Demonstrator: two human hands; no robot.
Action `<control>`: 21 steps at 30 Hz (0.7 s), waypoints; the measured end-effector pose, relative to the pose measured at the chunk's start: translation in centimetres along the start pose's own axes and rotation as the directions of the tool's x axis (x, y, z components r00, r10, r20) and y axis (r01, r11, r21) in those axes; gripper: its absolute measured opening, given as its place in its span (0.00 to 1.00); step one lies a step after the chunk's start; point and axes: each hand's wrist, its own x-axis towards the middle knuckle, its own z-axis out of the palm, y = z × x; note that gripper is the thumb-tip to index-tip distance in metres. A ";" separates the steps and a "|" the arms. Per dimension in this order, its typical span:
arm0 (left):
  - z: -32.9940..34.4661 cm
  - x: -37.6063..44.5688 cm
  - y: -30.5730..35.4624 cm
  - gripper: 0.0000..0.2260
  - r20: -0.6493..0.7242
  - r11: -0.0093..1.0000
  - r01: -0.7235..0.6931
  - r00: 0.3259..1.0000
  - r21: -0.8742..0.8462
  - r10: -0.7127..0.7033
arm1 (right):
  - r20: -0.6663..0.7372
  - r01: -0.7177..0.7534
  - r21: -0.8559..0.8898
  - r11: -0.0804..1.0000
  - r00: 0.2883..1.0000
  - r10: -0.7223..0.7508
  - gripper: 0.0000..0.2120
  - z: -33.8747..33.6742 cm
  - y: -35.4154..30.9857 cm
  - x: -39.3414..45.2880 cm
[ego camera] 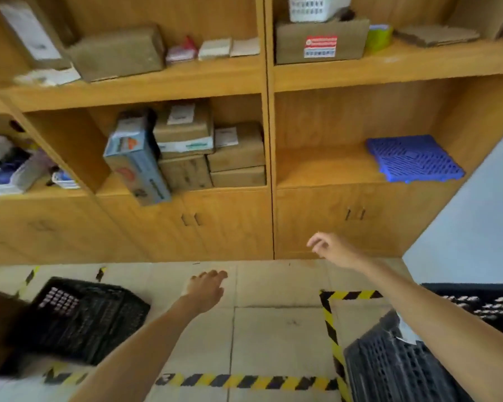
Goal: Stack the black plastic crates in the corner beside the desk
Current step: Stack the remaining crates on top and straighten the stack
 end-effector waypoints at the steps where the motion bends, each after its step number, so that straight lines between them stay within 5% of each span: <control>1: 0.6 -1.4 -2.1 0.19 -0.008 1.000 0.022 1.000 -0.011 -0.022 | 0.099 -0.002 -0.038 0.999 0.995 0.006 0.08 1.7 -1.8 1.4; 6: 4.5 -8.4 -14.7 0.19 0.016 0.981 0.183 0.983 -0.071 -0.182 | 0.419 0.050 -0.248 0.968 0.906 0.060 0.10 11.4 -12.6 7.6; 14: 12.1 -21.4 -34.1 0.17 0.152 0.799 0.562 0.827 -0.215 -0.541 | 0.552 0.362 -0.248 0.899 0.815 -0.176 0.05 26.5 -32.6 13.4; 21: 16.3 -27.1 -40.9 0.19 0.206 0.633 0.689 0.717 -0.352 -0.666 | 0.693 0.519 -0.359 0.776 0.705 -0.151 0.11 35.7 -43.6 15.5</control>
